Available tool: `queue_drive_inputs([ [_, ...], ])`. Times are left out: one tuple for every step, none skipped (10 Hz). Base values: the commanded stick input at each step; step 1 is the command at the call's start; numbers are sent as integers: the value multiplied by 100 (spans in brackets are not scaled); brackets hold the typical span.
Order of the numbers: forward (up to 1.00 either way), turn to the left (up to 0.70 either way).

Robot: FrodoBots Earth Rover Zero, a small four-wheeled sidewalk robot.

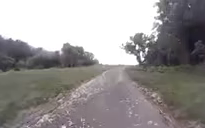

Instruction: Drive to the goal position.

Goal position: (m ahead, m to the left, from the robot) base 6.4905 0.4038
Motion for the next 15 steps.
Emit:
queue_drive_inputs([
  [85, 0],
  [85, 0],
  [85, 0],
  [85, 0],
  [85, 0],
  [85, 0],
  [85, 0],
  [85, 0],
  [85, 0],
  [85, 0],
  [85, 0],
  [85, 0],
  [85, 0],
  [85, 0],
  [85, 0],
])
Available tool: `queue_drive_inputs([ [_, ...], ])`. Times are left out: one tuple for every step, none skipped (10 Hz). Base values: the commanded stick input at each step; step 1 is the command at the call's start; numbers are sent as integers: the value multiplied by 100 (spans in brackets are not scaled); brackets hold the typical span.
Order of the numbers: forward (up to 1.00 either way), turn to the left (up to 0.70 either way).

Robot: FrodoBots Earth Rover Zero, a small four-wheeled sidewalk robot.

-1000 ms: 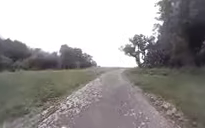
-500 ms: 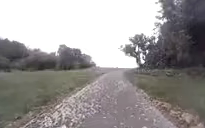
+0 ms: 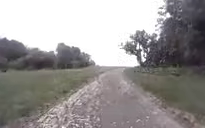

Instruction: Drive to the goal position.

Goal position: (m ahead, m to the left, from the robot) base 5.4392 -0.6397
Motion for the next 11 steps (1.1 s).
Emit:
queue_drive_inputs([
  [85, 0],
  [85, -6],
  [85, -24],
  [85, -12],
  [85, 0],
  [85, 0],
  [85, 0],
  [85, 0],
  [85, 0],
  [85, 0],
  [85, 0],
])
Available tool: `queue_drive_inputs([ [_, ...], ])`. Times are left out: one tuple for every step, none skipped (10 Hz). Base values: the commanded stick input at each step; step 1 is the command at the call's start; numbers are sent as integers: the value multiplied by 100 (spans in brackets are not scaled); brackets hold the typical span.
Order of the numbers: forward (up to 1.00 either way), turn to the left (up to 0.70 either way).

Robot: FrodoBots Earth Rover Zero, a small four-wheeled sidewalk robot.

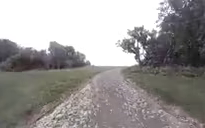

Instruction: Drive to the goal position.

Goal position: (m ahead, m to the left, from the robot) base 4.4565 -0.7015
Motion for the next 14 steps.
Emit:
queue_drive_inputs([
  [85, 0],
  [85, 0],
  [85, 0],
  [85, 0],
  [85, 0],
  [85, 0],
  [85, 0],
  [85, 0],
  [85, 0],
  [85, -13],
  [85, 0],
  [85, 0],
  [85, 0],
  [85, 0],
])
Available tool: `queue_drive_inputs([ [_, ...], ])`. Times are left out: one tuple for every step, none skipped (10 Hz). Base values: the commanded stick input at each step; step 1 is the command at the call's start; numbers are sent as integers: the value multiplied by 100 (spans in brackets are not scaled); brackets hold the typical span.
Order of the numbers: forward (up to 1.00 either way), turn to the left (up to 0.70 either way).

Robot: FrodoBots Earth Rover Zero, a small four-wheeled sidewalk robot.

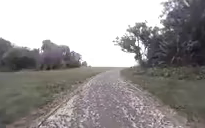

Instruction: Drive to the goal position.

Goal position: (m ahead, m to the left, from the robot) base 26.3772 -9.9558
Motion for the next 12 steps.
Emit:
queue_drive_inputs([
  [85, 0],
  [85, 0],
  [85, 0],
  [85, 0],
  [85, 0],
  [85, 0],
  [85, 0],
  [85, 0],
  [85, 0],
  [85, 0],
  [85, 0],
  [85, 0],
])
